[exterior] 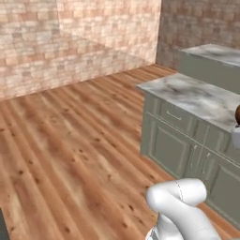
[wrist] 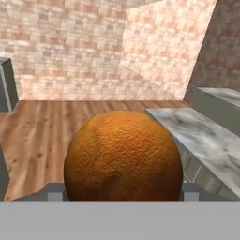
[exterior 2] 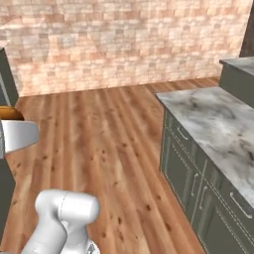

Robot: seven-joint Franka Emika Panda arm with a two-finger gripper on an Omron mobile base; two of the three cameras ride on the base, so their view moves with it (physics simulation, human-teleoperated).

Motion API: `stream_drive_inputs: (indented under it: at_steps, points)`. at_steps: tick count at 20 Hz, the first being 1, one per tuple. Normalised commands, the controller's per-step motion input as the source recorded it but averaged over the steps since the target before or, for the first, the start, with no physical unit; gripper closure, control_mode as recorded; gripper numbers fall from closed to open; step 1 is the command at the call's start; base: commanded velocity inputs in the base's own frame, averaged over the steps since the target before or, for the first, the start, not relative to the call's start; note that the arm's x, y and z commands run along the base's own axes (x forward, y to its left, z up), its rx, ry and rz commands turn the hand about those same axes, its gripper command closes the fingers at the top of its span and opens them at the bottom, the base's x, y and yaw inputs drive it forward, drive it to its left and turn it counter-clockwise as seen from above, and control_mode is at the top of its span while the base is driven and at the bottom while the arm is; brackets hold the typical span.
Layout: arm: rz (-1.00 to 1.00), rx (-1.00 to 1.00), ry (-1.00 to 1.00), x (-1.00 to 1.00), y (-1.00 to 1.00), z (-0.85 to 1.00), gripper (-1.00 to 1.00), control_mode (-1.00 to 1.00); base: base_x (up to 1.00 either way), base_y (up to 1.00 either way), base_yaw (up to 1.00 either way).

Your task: Pick up the pear and orange from the fridge and place one fruit on each plate on the dining counter.

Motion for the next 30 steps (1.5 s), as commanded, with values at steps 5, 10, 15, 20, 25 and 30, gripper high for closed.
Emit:
stream_drive_inputs:
  at_steps: [5,10,15,20,25,30]
  points:
    - [0.0,0.0,0.0,0.0,0.0,0.0,1.0,1.0,1.0,0.71,-0.22]
    - [0.0,0.0,0.0,0.0,0.0,0.0,1.0,1.0,1.0,0.64,-0.34]
    - [0.0,0.0,0.0,0.0,0.0,0.0,1.0,1.0,1.0,0.51,-0.39]
    - [0.0,0.0,0.0,0.0,0.0,0.0,1.0,1.0,1.0,0.51,-0.41]
    - [0.0,0.0,0.0,0.0,0.0,0.0,1.0,1.0,1.0,0.49,-0.39]
    - [0.0,0.0,0.0,0.0,0.0,0.0,1.0,1.0,1.0,0.46,-0.34]
